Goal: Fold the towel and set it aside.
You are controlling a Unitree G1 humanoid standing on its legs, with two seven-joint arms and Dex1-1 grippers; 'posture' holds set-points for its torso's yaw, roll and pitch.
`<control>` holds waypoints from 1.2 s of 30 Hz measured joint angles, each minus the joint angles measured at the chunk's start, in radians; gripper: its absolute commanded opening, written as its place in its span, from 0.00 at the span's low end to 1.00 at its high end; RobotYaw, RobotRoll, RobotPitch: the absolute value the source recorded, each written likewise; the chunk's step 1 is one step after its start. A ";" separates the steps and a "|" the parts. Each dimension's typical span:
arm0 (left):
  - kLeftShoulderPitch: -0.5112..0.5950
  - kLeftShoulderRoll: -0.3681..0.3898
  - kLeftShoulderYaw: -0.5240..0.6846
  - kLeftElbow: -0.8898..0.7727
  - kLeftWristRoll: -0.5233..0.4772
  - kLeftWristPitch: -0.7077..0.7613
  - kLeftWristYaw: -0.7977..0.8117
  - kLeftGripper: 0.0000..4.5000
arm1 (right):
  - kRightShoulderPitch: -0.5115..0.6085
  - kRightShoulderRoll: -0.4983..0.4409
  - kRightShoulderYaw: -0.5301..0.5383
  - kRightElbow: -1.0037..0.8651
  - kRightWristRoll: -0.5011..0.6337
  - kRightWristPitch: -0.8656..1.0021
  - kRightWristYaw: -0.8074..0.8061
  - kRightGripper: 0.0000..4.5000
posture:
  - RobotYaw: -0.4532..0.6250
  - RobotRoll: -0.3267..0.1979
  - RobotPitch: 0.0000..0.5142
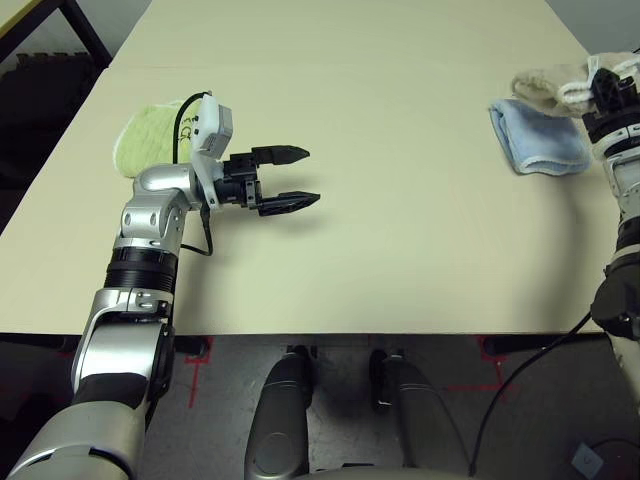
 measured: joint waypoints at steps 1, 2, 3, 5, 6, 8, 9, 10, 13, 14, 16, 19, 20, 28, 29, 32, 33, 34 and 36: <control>0.003 0.001 0.000 -0.004 0.000 0.004 0.000 1.00 | 0.001 0.000 0.001 0.010 -0.005 0.000 0.000 0.00 | 0.53 0.62 0.42; 0.006 0.002 0.000 -0.012 0.000 0.007 0.000 1.00 | 0.004 0.000 0.001 0.021 -0.008 0.000 0.000 0.00 | 0.53 0.62 0.42; 0.008 0.004 0.000 -0.025 0.000 0.011 0.000 1.00 | 0.010 0.000 0.001 0.026 -0.009 0.003 0.000 0.00 | 0.53 0.62 0.42; 0.009 0.011 0.000 -0.036 -0.001 0.019 0.000 1.00 | 0.026 0.000 0.001 0.031 -0.009 0.020 0.001 0.00 | 0.53 0.62 0.42; 0.010 0.016 0.000 -0.038 -0.001 0.023 0.000 1.00 | 0.036 0.000 -0.001 0.032 -0.009 0.028 0.002 0.00 | 0.53 0.62 0.42; 0.019 0.021 0.000 -0.045 -0.001 0.028 0.001 1.00 | 0.059 0.000 -0.007 0.032 -0.004 0.050 0.003 0.00 | 0.52 0.62 0.42; 0.021 0.021 0.000 -0.046 -0.001 0.030 0.001 1.00 | 0.067 0.000 -0.010 0.032 0.001 0.058 0.004 0.00 | 0.52 0.62 0.42; 0.024 0.021 0.000 -0.049 -0.001 0.032 0.001 1.00 | 0.074 0.000 -0.015 0.030 0.006 0.070 0.005 0.00 | 0.52 0.62 0.42; 0.025 0.020 0.000 -0.057 -0.001 0.032 0.001 1.00 | 0.087 -0.001 -0.042 0.003 0.039 0.127 0.005 0.00 | 0.50 0.62 0.41; 0.025 0.019 0.000 -0.057 -0.001 0.032 0.001 1.00 | 0.094 -0.006 -0.047 -0.014 0.049 0.149 0.003 0.00 | 0.50 0.62 0.41; 0.024 0.012 0.000 -0.055 0.000 0.031 0.004 1.00 | 0.121 -0.018 -0.064 -0.073 0.076 0.213 -0.024 0.07 | 0.49 0.62 0.41; 0.023 0.001 -0.002 -0.049 0.000 0.027 0.004 1.00 | 0.158 -0.018 -0.079 -0.150 0.104 0.296 -0.073 0.29 | 0.48 0.62 0.41; 0.023 -0.003 -0.003 -0.044 0.000 0.025 0.004 1.00 | 0.172 -0.015 -0.080 -0.176 0.114 0.323 -0.089 0.37 | 0.48 0.62 0.41; 0.008 -0.007 -0.008 -0.003 0.001 -0.001 0.000 1.00 | 0.347 0.064 -0.090 -0.465 0.194 0.523 -0.257 0.99 | 0.47 0.62 0.40; 0.006 -0.007 -0.008 0.003 0.001 -0.003 0.000 1.00 | 0.358 0.074 -0.091 -0.490 0.202 0.542 -0.275 0.99 | 0.47 0.62 0.40; 0.006 -0.008 -0.011 0.011 0.002 -0.008 0.000 1.00 | 0.410 0.091 -0.090 -0.596 0.233 0.614 -0.327 0.99 | 0.47 0.62 0.38; 0.006 -0.009 -0.012 0.011 0.002 -0.010 0.000 1.00 | 0.442 0.090 -0.085 -0.647 0.244 0.646 -0.333 0.99 | 0.47 0.62 0.38; 0.006 -0.008 -0.012 0.012 0.002 -0.010 0.000 1.00 | 0.473 0.089 -0.076 -0.690 0.250 0.671 -0.331 0.99 | 0.47 0.62 0.38; 0.006 -0.007 -0.010 0.013 0.001 -0.010 0.001 1.00 | 0.538 0.071 -0.039 -0.779 0.252 0.712 -0.303 0.99 | 0.46 0.62 0.37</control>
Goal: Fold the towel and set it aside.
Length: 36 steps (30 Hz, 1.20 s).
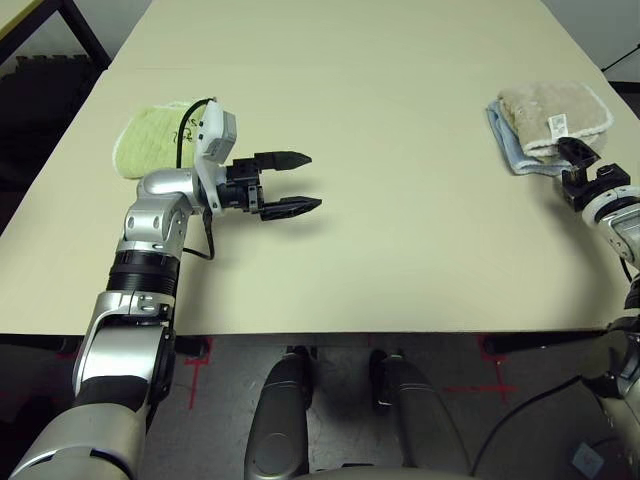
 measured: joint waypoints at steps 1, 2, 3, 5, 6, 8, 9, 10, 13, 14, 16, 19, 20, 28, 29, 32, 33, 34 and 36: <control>0.000 0.001 0.004 0.002 0.000 0.000 0.002 1.00 | 0.020 -0.010 0.015 -0.034 -0.004 0.005 0.021 0.99 | 0.45 0.62 0.37; 0.000 0.001 0.011 0.003 -0.001 0.000 0.010 1.00 | 0.035 -0.026 0.042 -0.070 -0.020 -0.008 0.053 0.99 | 0.45 0.62 0.37; -0.002 0.000 0.016 0.005 -0.001 0.000 0.021 1.00 | 0.046 -0.045 0.071 -0.098 -0.044 -0.031 0.087 0.99 | 0.45 0.62 0.37; -0.011 -0.008 0.040 0.011 -0.002 0.000 0.089 1.00 | 0.048 -0.077 0.126 -0.156 -0.099 -0.116 0.161 0.99 | 0.45 0.62 0.37; -0.019 -0.022 0.065 0.017 -0.002 0.000 0.143 1.00 | 0.036 -0.084 0.153 -0.177 -0.126 -0.164 0.193 0.99 | 0.46 0.62 0.36; -0.036 -0.057 0.115 0.027 -0.004 -0.002 0.265 1.00 | 0.001 -0.085 0.210 -0.196 -0.176 -0.245 0.245 0.99 | 0.46 0.62 0.36; -0.039 -0.069 0.132 0.030 -0.004 -0.003 0.307 1.00 | -0.009 -0.084 0.230 -0.202 -0.190 -0.270 0.261 0.99 | 0.47 0.62 0.35; -0.039 -0.084 0.158 0.030 -0.004 -0.006 0.382 1.00 | -0.031 -0.074 0.259 -0.202 -0.219 -0.317 0.283 0.99 | 0.48 0.62 0.35; -0.039 -0.109 0.206 0.045 0.022 -0.057 0.573 1.00 | -0.111 -0.007 0.322 -0.148 -0.303 -0.463 0.294 0.99 | 0.49 0.62 0.35; -0.039 -0.116 0.215 0.057 0.040 -0.086 0.634 1.00 | -0.143 0.017 0.340 -0.108 -0.338 -0.521 0.283 0.99 | 0.50 0.62 0.35; -0.048 -0.122 0.226 0.122 0.083 -0.157 0.760 1.00 | -0.210 0.058 0.377 0.007 -0.427 -0.660 0.242 0.99 | 0.51 0.62 0.34; -0.086 -0.128 0.243 0.256 0.157 -0.267 0.976 1.00 | -0.309 0.118 0.402 0.226 -0.540 -0.855 0.150 0.99 | 0.53 0.62 0.34; -0.110 -0.129 0.247 0.317 0.183 -0.309 1.052 1.00 | -0.345 0.138 0.410 0.319 -0.570 -0.920 0.122 0.99 | 0.53 0.62 0.33; -0.219 -0.111 0.241 0.609 0.284 -0.505 1.259 1.00 | -0.442 0.178 0.445 0.757 -0.703 -1.218 0.057 0.99 | 0.53 0.62 0.30; -0.220 -0.111 0.238 0.630 0.289 -0.515 1.257 1.00 | -0.442 0.178 0.443 0.779 -0.704 -1.231 0.056 0.99 | 0.52 0.62 0.29; -0.223 -0.112 0.227 0.669 0.291 -0.532 1.218 1.00 | -0.442 0.167 0.424 0.819 -0.696 -1.236 0.083 0.99 | 0.50 0.62 0.29; -0.223 -0.112 0.225 0.672 0.291 -0.535 1.211 1.00 | -0.442 0.160 0.421 0.822 -0.695 -1.236 0.090 0.99 | 0.50 0.62 0.28; -0.223 -0.112 0.224 0.674 0.291 -0.540 1.210 1.00 | -0.442 0.153 0.419 0.823 -0.695 -1.236 0.092 0.99 | 0.50 0.62 0.28; -0.223 -0.111 0.221 0.675 0.292 -0.547 1.209 1.00 | -0.439 0.144 0.408 0.823 -0.694 -1.236 0.096 0.99 | 0.49 0.62 0.29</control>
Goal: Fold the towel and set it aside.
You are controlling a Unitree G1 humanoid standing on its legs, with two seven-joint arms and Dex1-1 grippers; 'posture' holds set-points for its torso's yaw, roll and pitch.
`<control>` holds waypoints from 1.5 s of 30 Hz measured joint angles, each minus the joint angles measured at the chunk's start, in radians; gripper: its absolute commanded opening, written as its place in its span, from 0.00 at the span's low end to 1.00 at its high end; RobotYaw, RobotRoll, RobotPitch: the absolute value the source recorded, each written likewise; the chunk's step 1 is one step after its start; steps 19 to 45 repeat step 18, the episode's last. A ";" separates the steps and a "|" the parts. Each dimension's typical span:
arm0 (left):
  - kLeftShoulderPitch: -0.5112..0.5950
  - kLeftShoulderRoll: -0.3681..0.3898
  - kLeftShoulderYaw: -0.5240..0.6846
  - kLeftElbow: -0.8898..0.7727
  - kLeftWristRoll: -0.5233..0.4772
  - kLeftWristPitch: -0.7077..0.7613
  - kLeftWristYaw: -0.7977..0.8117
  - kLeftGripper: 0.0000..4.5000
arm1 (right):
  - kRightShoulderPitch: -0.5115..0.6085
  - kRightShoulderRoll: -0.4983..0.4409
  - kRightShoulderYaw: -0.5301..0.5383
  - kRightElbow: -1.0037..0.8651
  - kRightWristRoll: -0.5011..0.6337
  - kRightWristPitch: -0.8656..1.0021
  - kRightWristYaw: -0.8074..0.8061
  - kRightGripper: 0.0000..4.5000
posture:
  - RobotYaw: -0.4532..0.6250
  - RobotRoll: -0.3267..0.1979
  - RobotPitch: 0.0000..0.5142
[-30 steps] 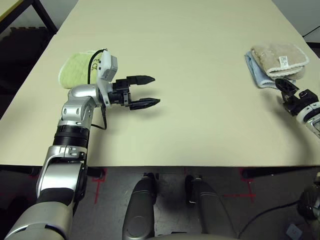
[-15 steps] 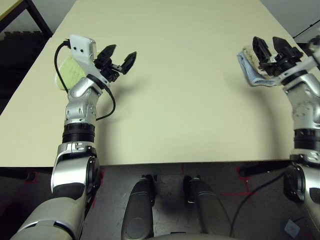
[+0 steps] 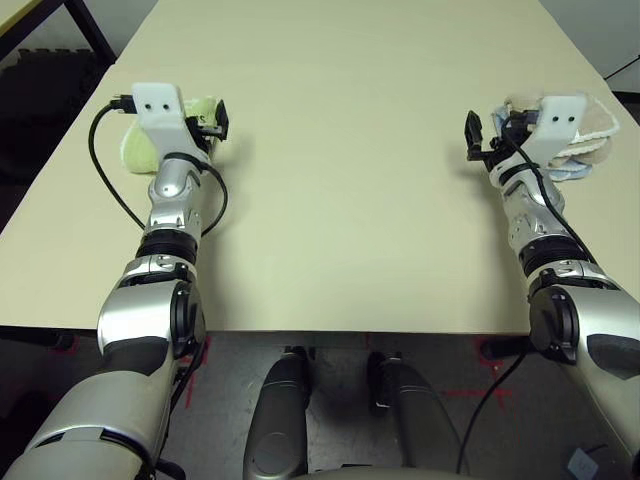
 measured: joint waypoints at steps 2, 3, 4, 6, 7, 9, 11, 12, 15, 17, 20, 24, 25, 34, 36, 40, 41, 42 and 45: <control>0.000 0.000 -0.001 0.000 0.000 -0.004 -0.001 1.00 | 0.005 -0.006 -0.004 0.002 -0.001 0.000 0.001 0.99 | 0.49 0.62 0.27; 0.001 0.000 -0.001 0.001 0.000 -0.005 -0.005 1.00 | 0.005 -0.006 -0.008 0.006 -0.001 0.000 0.002 0.99 | 0.49 0.62 0.28; 0.001 0.000 -0.002 0.001 0.000 -0.005 -0.008 1.00 | 0.005 -0.006 -0.010 0.009 -0.001 0.000 0.002 0.99 | 0.49 0.62 0.27; 0.001 -0.001 -0.003 0.002 0.000 -0.006 -0.013 1.00 | 0.005 -0.006 -0.011 0.013 -0.001 0.001 0.009 0.99 | 0.49 0.62 0.27; 0.001 -0.001 -0.003 0.002 0.000 -0.006 -0.013 1.00 | 0.005 -0.006 -0.011 0.014 -0.001 0.001 0.012 0.99 | 0.49 0.62 0.27; 0.001 0.000 -0.005 0.002 0.001 -0.006 -0.013 1.00 | 0.003 -0.006 -0.011 0.017 -0.003 0.002 0.016 0.99 | 0.48 0.62 0.26; 0.003 0.000 -0.009 0.002 0.002 -0.006 -0.013 1.00 | 0.003 -0.006 -0.012 0.018 -0.004 0.006 0.024 0.99 | 0.48 0.62 0.27; 0.005 0.000 -0.009 0.002 0.002 -0.006 -0.014 1.00 | 0.002 -0.006 -0.012 0.018 -0.004 0.008 0.031 0.99 | 0.48 0.62 0.27; 0.018 0.003 -0.011 0.003 0.002 -0.003 -0.016 1.00 | -0.007 -0.001 -0.011 0.018 -0.003 0.017 0.060 0.99 | 0.48 0.62 0.28; 0.024 0.004 -0.011 0.012 0.002 0.006 -0.016 1.00 | -0.008 0.004 -0.011 0.018 -0.003 0.019 0.074 0.99 | 0.49 0.62 0.27; 0.026 0.005 -0.011 0.018 0.002 0.009 -0.017 1.00 | -0.008 0.007 -0.010 0.018 -0.003 0.019 0.078 0.99 | 0.49 0.62 0.27; 0.026 0.005 -0.011 0.018 0.002 0.009 -0.017 1.00 | -0.008 0.007 -0.010 0.018 -0.003 0.019 0.078 0.99 | 0.49 0.62 0.27; 0.026 0.005 -0.011 0.018 0.002 0.009 -0.017 1.00 | -0.008 0.007 -0.010 0.018 -0.003 0.019 0.078 0.99 | 0.49 0.62 0.27; 0.026 0.005 -0.011 0.018 0.002 0.009 -0.017 1.00 | -0.008 0.007 -0.010 0.018 -0.003 0.019 0.078 0.99 | 0.49 0.62 0.27; 0.026 0.005 -0.011 0.018 0.002 0.009 -0.017 1.00 | -0.008 0.007 -0.010 0.018 -0.003 0.019 0.078 0.99 | 0.49 0.62 0.27; 0.026 0.005 -0.011 0.018 0.002 0.009 -0.017 1.00 | -0.008 0.007 -0.010 0.018 -0.003 0.019 0.078 0.99 | 0.49 0.62 0.27; 0.026 0.005 -0.011 0.018 0.002 0.009 -0.017 1.00 | -0.008 0.007 -0.010 0.018 -0.003 0.019 0.078 0.99 | 0.49 0.62 0.27; 0.026 0.005 -0.011 0.018 0.002 0.009 -0.017 1.00 | -0.008 0.007 -0.010 0.018 -0.003 0.019 0.078 0.99 | 0.49 0.62 0.27; 0.026 0.005 -0.011 0.018 0.002 0.009 -0.017 1.00 | -0.008 0.007 -0.010 0.018 -0.003 0.019 0.078 0.99 | 0.49 0.62 0.27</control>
